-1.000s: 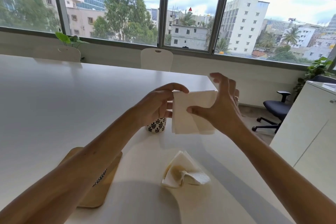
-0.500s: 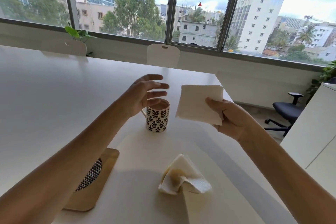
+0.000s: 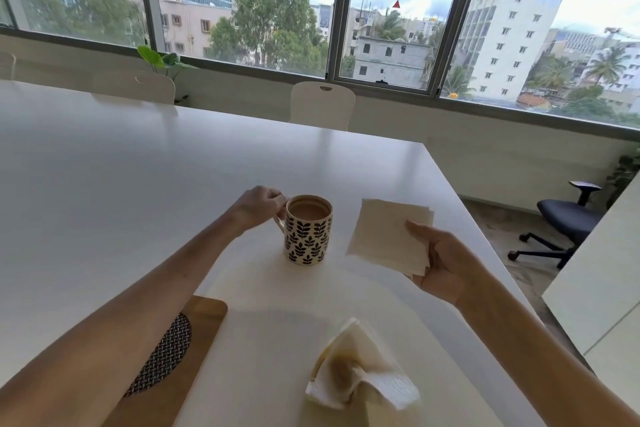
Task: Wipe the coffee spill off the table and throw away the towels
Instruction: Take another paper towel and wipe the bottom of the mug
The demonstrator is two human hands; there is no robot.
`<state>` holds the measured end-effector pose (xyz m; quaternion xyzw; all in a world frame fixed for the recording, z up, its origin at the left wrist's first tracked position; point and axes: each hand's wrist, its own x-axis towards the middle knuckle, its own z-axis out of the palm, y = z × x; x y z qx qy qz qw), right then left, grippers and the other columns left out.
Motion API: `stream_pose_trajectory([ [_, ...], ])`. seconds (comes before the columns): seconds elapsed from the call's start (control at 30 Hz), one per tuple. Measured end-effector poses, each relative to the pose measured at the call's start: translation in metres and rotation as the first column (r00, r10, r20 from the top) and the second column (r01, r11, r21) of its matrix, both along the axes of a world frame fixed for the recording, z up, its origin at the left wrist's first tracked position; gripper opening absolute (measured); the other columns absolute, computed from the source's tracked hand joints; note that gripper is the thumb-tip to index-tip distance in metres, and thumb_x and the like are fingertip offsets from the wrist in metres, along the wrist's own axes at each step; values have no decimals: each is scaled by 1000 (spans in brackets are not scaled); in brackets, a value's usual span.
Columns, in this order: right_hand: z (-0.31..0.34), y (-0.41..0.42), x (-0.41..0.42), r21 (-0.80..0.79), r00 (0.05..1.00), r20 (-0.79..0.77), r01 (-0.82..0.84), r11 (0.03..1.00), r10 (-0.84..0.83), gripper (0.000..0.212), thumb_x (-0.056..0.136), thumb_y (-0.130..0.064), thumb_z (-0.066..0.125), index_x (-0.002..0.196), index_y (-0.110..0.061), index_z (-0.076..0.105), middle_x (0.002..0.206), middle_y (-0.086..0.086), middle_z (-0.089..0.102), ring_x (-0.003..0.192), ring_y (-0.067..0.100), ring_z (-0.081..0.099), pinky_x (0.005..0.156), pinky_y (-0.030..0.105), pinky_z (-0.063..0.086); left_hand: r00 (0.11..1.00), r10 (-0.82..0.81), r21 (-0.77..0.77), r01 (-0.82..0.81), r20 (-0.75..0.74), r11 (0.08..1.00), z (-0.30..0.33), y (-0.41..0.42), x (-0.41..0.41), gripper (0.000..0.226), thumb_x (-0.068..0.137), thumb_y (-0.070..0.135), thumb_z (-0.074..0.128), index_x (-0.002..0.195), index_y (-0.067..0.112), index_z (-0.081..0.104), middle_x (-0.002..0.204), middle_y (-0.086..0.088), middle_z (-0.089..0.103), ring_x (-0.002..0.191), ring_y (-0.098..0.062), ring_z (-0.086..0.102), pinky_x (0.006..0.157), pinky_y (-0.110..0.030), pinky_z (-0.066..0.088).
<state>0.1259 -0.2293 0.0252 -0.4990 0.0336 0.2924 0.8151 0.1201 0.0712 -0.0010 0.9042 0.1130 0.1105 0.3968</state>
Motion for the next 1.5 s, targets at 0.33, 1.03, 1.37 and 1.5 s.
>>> stream_pose_trajectory([
  [0.33,-23,8,8,-38,994,-86,65,997,-68,15,86,-12,56,97,-6,63,70,10,73,57,23,70,47,28,56,999,-32,-488,42,29,872,-21,-6,10,43,96,29,45,55,17,40,40,9,40,35,-6,26,35,-17,18],
  [1.03,-35,20,17,-129,997,-45,56,990,-62,27,89,-8,50,115,-3,55,83,13,67,72,29,65,46,30,56,997,53,-681,2,61,733,41,-12,3,37,88,18,43,52,18,38,36,8,33,29,-5,22,34,-14,16],
  [1.37,-20,83,1,103,981,45,-193,976,189,35,92,-19,39,119,-6,58,99,14,71,82,27,70,67,37,59,997,11,-684,44,75,728,79,-31,-5,38,88,19,42,50,20,38,40,7,34,31,-5,22,35,-15,17],
  [1.5,-20,95,-3,310,984,47,-178,934,172,45,82,-20,48,125,-8,54,105,15,69,88,30,69,75,41,56,997,14,-696,43,76,717,82,-35,-6,38,89,20,41,51,20,40,39,8,34,32,-5,23,36,-16,18],
])
